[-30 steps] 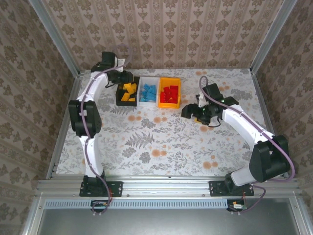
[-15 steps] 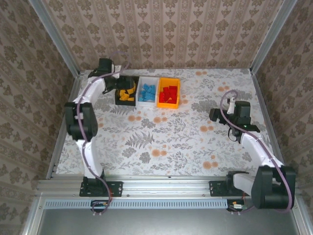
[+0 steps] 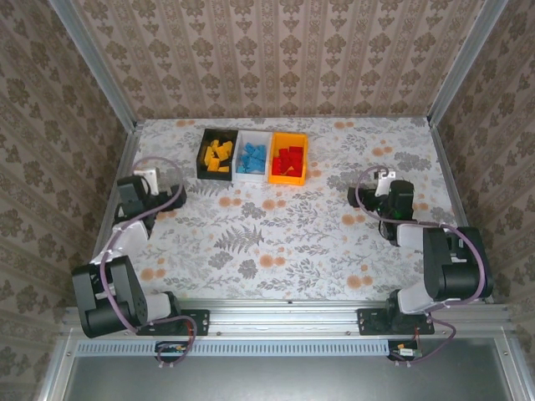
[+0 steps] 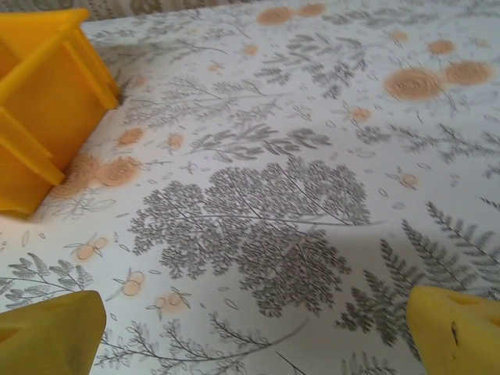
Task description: Sort the legos into containers by color
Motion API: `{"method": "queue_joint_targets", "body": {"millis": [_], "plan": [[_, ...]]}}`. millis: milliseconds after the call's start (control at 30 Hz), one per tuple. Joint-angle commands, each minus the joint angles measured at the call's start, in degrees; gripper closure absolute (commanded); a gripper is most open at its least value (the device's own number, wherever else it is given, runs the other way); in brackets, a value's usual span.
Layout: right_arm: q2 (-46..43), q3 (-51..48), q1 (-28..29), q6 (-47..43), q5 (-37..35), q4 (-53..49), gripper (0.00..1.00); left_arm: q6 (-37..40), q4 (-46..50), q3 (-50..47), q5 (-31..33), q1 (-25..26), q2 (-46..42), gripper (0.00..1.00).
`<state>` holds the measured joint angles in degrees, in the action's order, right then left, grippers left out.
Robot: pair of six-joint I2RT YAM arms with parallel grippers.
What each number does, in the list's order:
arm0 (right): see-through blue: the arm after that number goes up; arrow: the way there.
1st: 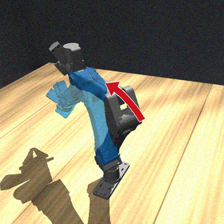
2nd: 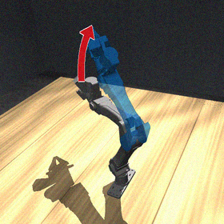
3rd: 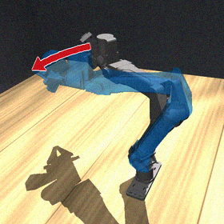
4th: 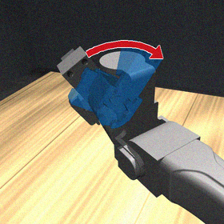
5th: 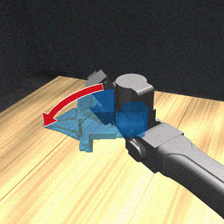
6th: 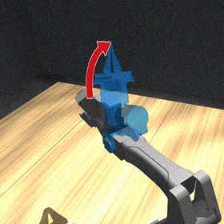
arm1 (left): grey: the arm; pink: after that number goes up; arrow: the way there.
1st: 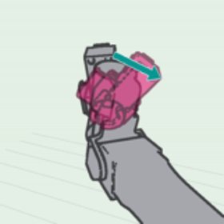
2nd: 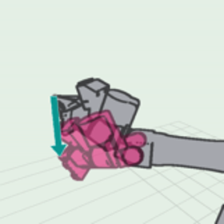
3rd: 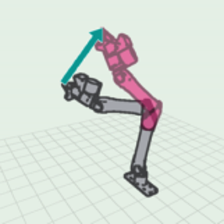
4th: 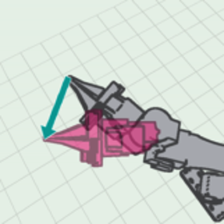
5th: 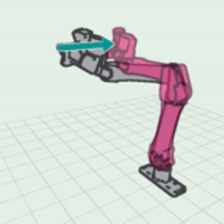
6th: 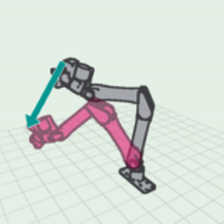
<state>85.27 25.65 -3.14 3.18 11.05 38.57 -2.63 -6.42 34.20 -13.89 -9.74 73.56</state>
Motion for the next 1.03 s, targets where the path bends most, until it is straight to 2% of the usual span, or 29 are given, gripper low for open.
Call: {"method": "queue_joint_targets", "body": {"millis": [0,167,200,233,333,467,633,1000], "plan": [[1.7,-2.0,1.5,-1.9,-4.0,9.3,0.0,3.7,-16.2,-2.9,-2.1,0.0,2.1,0.0],[2.4,-2.2,2.9,-1.0,-11.5,10.2,0.0,0.0,-31.9,-5.8,-3.8,0.9,11.5,0.0],[2.5,-2.4,3.2,-1.1,-12.1,10.7,0.0,1.1,-31.8,-5.1,-4.0,1.7,12.9,0.0],[2.3,-2.4,3.3,-1.2,-12.3,10.4,0.0,2.8,-27.8,-3.2,-2.2,3.5,13.0,0.0],[2.5,-2.3,3.3,-1.2,-12.4,10.4,0.0,7.0,-30.7,-5.0,2.4,8.0,12.5,0.0],[2.4,-2.4,3.3,-1.2,-12.4,10.4,0.0,8.1,-49.2,-13.4,3.2,8.9,15.4,0.0],[2.4,-2.2,3.4,-1.2,-12.4,10.4,0.0,5.3,-42.1,-10.8,9.7,8.9,14.5,0.0],[2.4,-2.3,3.7,-1.4,-12.8,10.4,0.0,5.6,-43.1,-11.0,10.5,9.3,14.7,0.0]]}}
